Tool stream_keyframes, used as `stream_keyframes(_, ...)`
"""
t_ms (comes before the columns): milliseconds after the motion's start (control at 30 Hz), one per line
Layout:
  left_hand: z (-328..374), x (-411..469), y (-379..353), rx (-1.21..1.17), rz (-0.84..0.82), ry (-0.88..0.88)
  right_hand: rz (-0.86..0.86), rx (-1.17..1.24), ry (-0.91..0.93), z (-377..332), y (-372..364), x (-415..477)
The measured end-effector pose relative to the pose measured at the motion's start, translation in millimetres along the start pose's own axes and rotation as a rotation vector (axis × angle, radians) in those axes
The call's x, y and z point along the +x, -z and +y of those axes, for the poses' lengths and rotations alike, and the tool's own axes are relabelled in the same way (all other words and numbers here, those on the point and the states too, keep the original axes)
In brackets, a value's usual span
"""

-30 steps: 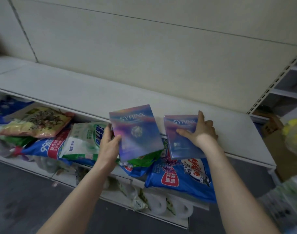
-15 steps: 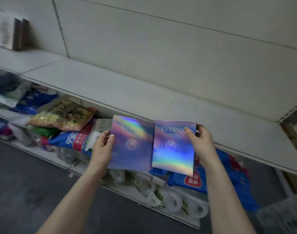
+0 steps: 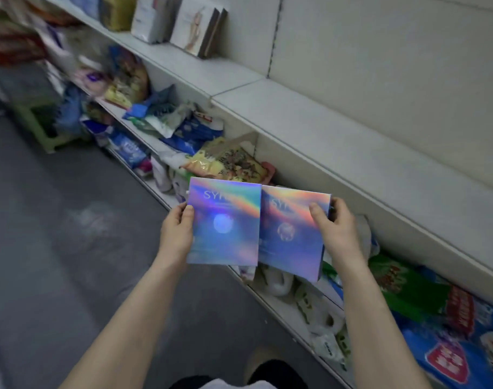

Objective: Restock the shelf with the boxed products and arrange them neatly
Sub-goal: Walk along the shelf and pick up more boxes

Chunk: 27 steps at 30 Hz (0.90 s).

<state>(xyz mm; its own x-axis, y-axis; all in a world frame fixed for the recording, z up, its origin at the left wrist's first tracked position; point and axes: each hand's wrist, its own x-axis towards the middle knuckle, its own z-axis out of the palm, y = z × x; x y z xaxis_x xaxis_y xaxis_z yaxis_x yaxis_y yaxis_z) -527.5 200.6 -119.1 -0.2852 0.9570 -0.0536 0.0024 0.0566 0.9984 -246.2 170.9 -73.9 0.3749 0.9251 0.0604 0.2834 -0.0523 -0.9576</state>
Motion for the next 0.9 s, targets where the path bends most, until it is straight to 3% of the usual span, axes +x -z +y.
stream_keyframes(600,18.6,251.3,136.0,0.025,0.45,0.046,-0.394,-0.054,0.11,-72.8,-311.0,212.3)
stream_keyframes(900,24.2,384.7,203.5,0.007,0.538,0.076,-0.501,-0.09,0.166,-114.9,-472.7,294.3)
